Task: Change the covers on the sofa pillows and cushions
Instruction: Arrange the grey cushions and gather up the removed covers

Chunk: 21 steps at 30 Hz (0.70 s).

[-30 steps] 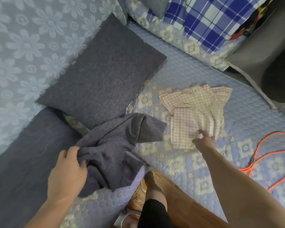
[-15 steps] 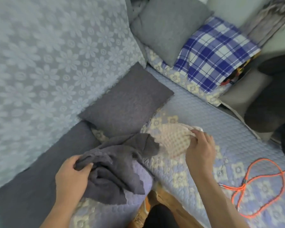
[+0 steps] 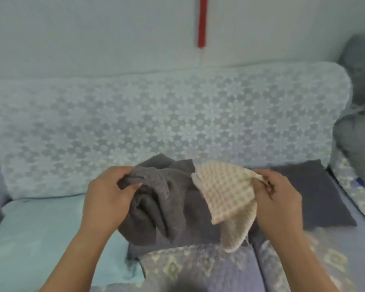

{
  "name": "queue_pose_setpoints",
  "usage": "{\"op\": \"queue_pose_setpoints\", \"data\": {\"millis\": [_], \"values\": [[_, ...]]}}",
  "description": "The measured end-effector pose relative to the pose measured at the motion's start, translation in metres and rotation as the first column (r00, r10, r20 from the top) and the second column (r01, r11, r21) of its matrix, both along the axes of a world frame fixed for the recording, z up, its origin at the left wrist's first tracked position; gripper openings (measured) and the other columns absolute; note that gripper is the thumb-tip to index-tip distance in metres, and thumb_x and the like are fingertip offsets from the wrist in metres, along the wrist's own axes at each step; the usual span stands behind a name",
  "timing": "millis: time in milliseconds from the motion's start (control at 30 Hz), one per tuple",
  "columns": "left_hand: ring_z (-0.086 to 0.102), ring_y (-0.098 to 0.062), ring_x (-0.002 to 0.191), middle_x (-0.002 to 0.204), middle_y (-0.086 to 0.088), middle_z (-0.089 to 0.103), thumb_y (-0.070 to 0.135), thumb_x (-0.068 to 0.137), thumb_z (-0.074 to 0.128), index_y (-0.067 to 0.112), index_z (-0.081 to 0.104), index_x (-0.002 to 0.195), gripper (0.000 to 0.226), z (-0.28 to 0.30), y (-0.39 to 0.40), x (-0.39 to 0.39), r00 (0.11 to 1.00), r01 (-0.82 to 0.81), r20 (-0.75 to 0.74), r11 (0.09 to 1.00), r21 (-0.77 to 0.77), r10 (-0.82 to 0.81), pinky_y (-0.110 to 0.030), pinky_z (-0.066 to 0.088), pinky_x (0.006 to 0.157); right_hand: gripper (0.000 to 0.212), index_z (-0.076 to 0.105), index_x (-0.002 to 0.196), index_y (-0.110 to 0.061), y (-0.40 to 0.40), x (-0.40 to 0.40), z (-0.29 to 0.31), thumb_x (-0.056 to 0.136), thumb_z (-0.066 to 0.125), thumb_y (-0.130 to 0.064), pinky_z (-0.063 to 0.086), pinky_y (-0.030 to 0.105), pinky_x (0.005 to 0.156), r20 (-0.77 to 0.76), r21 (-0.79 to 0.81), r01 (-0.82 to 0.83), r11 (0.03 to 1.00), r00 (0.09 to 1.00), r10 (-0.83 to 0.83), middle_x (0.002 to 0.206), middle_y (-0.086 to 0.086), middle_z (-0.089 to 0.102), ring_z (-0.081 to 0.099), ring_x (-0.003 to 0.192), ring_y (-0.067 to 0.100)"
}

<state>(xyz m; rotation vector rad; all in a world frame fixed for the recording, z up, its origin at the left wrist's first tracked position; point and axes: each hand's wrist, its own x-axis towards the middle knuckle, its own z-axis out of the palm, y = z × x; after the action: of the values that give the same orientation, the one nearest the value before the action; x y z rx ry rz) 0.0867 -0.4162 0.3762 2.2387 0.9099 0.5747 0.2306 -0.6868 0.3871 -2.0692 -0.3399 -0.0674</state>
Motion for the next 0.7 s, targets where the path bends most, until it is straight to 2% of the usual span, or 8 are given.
{"op": "queue_pose_setpoints", "data": {"millis": [100, 233, 300, 400, 467, 533, 633, 700], "values": [[0.060, -0.006, 0.092, 0.103, 0.018, 0.065, 0.020, 0.087, 0.077, 0.029, 0.072, 0.114, 0.029, 0.007, 0.012, -0.044, 0.981, -0.190, 0.038, 0.982, 0.006, 0.189, -0.026, 0.045, 0.086, 0.025, 0.061, 0.101, -0.039, 0.054, -0.001, 0.002, 0.099, 0.056, -0.014, 0.039, 0.012, 0.078, -0.006, 0.016, -0.223, 0.975, 0.975, 0.223, 0.103, -0.017, 0.060, 0.055, 0.092, -0.006], [0.065, -0.007, 0.089, 0.103, 0.016, 0.070, 0.024, 0.088, 0.075, 0.032, 0.072, 0.112, 0.026, 0.014, 0.027, -0.103, 0.915, -0.394, 0.068, 0.918, -0.046, 0.397, -0.031, 0.052, 0.085, 0.022, 0.066, 0.110, -0.027, 0.123, -0.021, 0.002, 0.099, 0.056, -0.011, 0.038, 0.022, 0.088, -0.018, 0.034, -0.414, 0.909, 0.910, 0.415, 0.105, -0.010, 0.059, 0.054, 0.099, 0.008], [0.068, -0.006, 0.087, 0.097, 0.015, 0.073, 0.026, 0.088, 0.076, 0.034, 0.074, 0.106, 0.020, 0.018, 0.037, -0.134, 0.845, -0.494, 0.131, 0.851, -0.176, 0.518, -0.031, 0.054, 0.083, 0.023, 0.069, 0.115, -0.019, 0.154, -0.040, 0.006, 0.098, 0.057, -0.010, 0.039, 0.026, 0.091, -0.007, 0.037, -0.496, 0.868, 0.868, 0.496, 0.107, -0.010, 0.060, 0.055, 0.104, 0.011], [0.069, 0.000, 0.081, 0.083, 0.022, 0.072, 0.020, 0.089, 0.075, 0.037, 0.073, 0.091, 0.018, 0.019, 0.052, -0.175, 0.730, -0.576, 0.208, 0.750, -0.324, 0.651, -0.026, 0.053, 0.073, 0.024, 0.070, 0.114, -0.018, 0.197, -0.079, 0.012, 0.096, 0.059, -0.007, 0.040, 0.025, 0.092, 0.063, 0.026, -0.619, 0.785, 0.785, 0.617, 0.101, -0.016, 0.059, 0.057, 0.104, 0.012], [0.068, 0.002, 0.079, 0.078, 0.023, 0.071, 0.015, 0.089, 0.074, 0.039, 0.070, 0.084, 0.025, 0.013, 0.063, -0.199, 0.673, -0.615, 0.234, 0.706, -0.351, 0.702, -0.027, 0.053, 0.072, 0.024, 0.071, 0.111, -0.018, 0.227, -0.106, 0.010, 0.095, 0.059, -0.005, 0.043, 0.026, 0.093, 0.136, -0.003, -0.690, 0.723, 0.716, 0.684, 0.099, -0.017, 0.059, 0.058, 0.102, 0.011], [0.068, -0.004, 0.084, 0.083, 0.017, 0.073, 0.016, 0.089, 0.074, 0.039, 0.070, 0.085, 0.024, 0.003, 0.078, -0.224, 0.643, -0.642, 0.238, 0.682, -0.352, 0.728, -0.034, 0.056, 0.078, 0.024, 0.070, 0.110, -0.019, 0.258, -0.134, 0.005, 0.095, 0.058, -0.005, 0.041, 0.020, 0.093, 0.192, -0.078, -0.754, 0.652, 0.631, 0.752, 0.100, -0.016, 0.059, 0.056, 0.102, 0.010], [0.065, -0.002, 0.088, 0.090, 0.018, 0.071, 0.019, 0.092, 0.071, 0.040, 0.069, 0.091, 0.021, -0.011, 0.105, -0.269, 0.661, -0.664, 0.201, 0.688, -0.293, 0.723, -0.034, 0.055, 0.081, 0.023, 0.069, 0.105, -0.022, 0.308, -0.189, -0.006, 0.095, 0.054, -0.007, 0.034, 0.011, 0.091, 0.273, -0.215, -0.795, 0.567, 0.508, 0.817, 0.103, -0.011, 0.057, 0.047, 0.102, 0.010], [0.065, -0.005, 0.093, 0.095, 0.018, 0.072, 0.024, 0.092, 0.070, 0.038, 0.071, 0.102, 0.017, -0.020, 0.132, -0.308, 0.689, -0.677, 0.139, 0.700, -0.229, 0.712, -0.037, 0.055, 0.085, 0.023, 0.068, 0.105, -0.019, 0.343, -0.234, -0.014, 0.095, 0.053, -0.005, 0.027, 0.004, 0.095, 0.291, -0.233, -0.803, 0.549, 0.481, 0.827, 0.118, -0.006, 0.049, 0.040, 0.113, 0.011]]}}
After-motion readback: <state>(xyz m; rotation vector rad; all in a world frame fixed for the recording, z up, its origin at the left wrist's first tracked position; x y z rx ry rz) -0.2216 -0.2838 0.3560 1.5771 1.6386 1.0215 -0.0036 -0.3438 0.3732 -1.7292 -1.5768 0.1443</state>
